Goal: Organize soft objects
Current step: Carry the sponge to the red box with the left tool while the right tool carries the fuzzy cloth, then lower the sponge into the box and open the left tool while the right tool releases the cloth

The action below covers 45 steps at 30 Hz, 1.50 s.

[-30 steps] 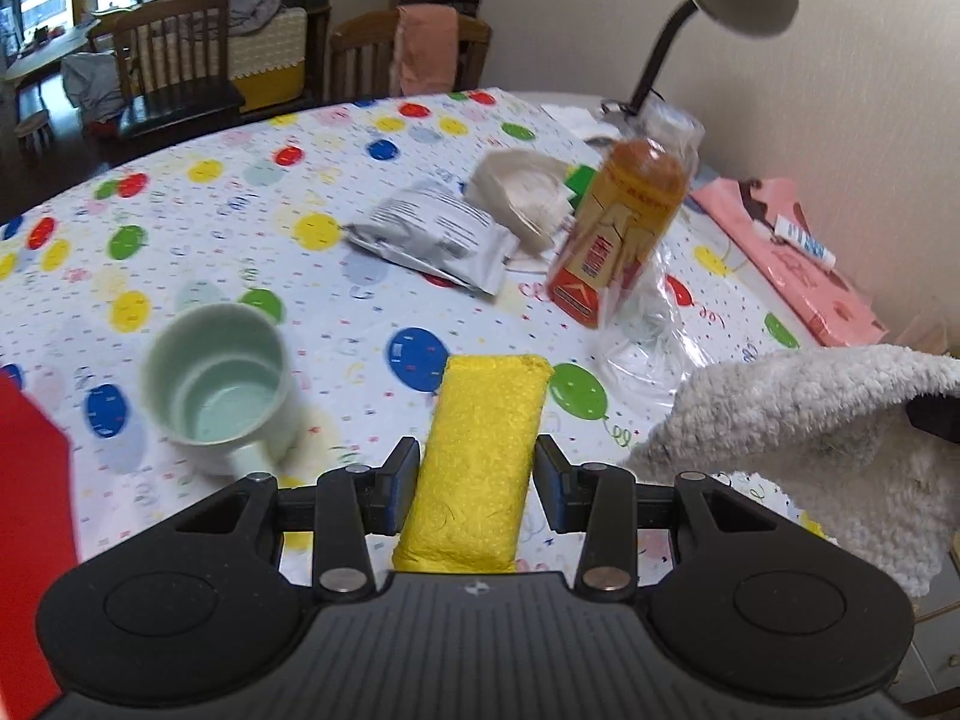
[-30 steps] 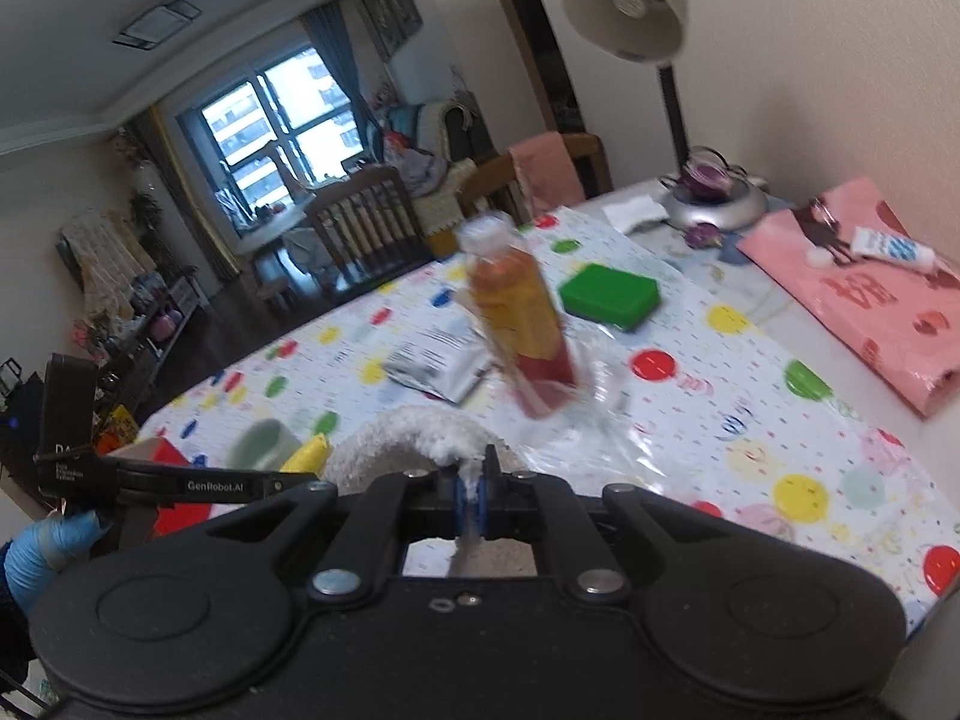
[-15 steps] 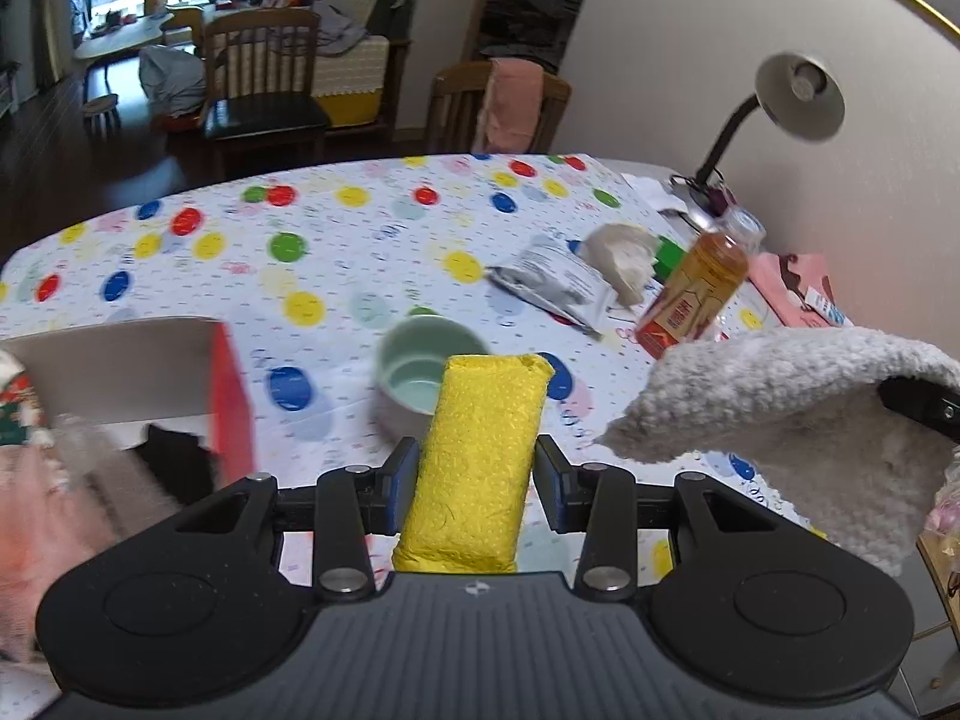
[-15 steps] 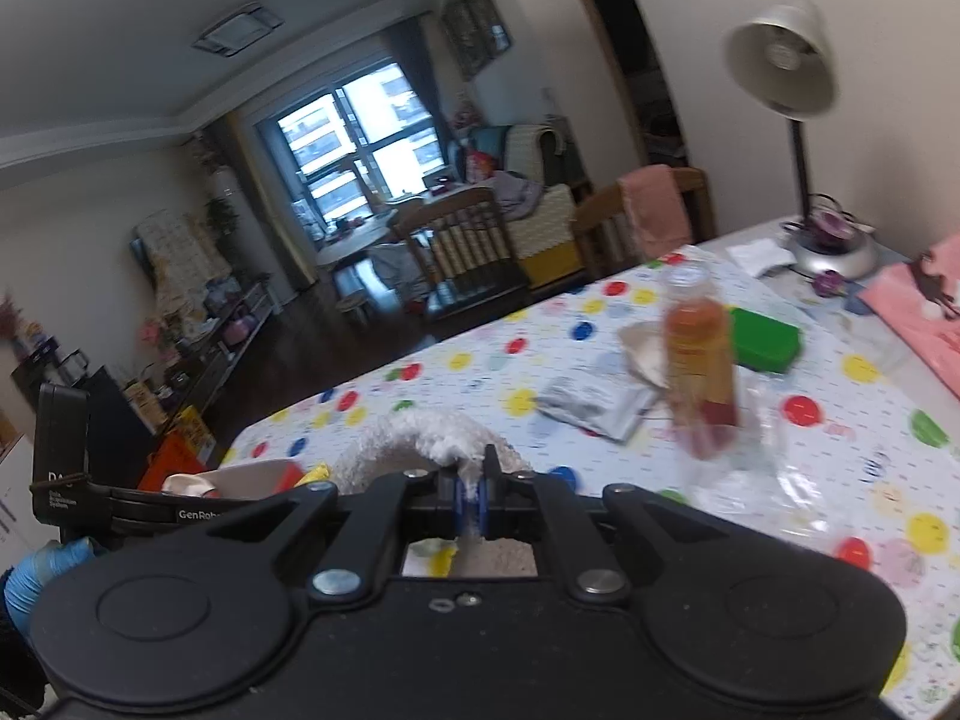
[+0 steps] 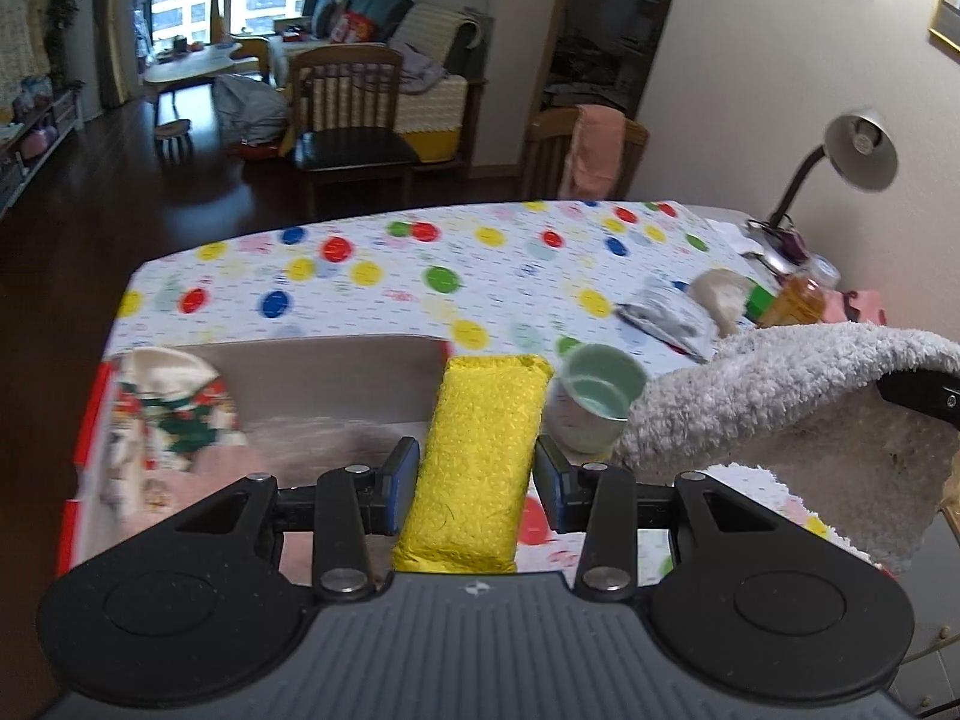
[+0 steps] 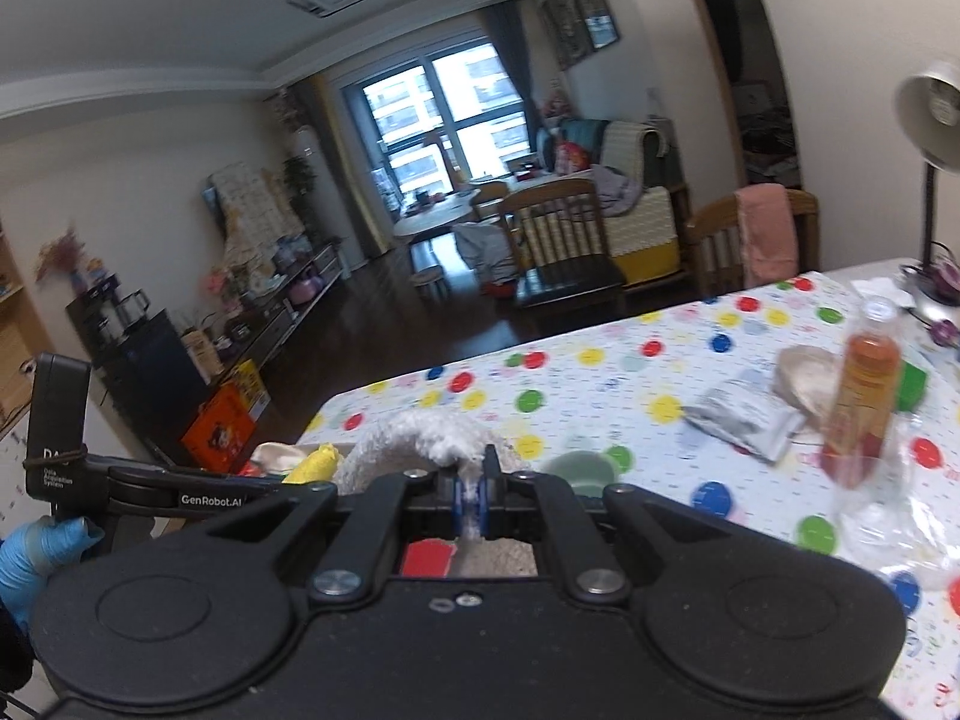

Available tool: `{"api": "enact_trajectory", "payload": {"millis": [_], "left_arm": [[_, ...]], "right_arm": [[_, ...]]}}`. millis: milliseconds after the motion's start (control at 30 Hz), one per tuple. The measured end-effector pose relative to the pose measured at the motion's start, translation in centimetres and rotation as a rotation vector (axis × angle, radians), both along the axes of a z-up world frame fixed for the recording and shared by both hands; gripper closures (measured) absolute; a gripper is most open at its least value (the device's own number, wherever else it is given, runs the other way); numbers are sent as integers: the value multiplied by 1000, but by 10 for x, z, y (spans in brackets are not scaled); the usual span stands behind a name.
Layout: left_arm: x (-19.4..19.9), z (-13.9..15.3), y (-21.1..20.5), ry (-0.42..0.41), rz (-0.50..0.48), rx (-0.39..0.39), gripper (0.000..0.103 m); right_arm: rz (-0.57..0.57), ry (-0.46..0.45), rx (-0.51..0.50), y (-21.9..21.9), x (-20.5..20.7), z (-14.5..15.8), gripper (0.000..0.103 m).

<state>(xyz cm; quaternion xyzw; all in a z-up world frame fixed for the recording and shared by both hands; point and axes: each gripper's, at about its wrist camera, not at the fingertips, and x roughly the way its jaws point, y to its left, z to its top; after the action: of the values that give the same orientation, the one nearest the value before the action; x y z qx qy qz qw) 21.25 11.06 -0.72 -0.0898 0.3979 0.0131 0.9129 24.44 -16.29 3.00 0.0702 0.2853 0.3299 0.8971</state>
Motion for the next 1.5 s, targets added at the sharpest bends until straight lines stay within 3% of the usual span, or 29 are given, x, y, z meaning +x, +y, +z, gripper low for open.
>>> {"api": "enact_trajectory", "payload": {"millis": [400,800,967,1500], "left_arm": [[-36,1,86,1,112,55,63],[-50,-22,149,44,201,89,63],[-49,-36,161,74,202,93,63],[-22,-79,156,144,145,77,63]], "right_arm": [[103,-46,-54,93,-5,3,99],[158,-88,-201,177,5,-14,98],[164,-91,-269,208,12,-33,98],[188,68,-373,264,39,-99,94]]}}
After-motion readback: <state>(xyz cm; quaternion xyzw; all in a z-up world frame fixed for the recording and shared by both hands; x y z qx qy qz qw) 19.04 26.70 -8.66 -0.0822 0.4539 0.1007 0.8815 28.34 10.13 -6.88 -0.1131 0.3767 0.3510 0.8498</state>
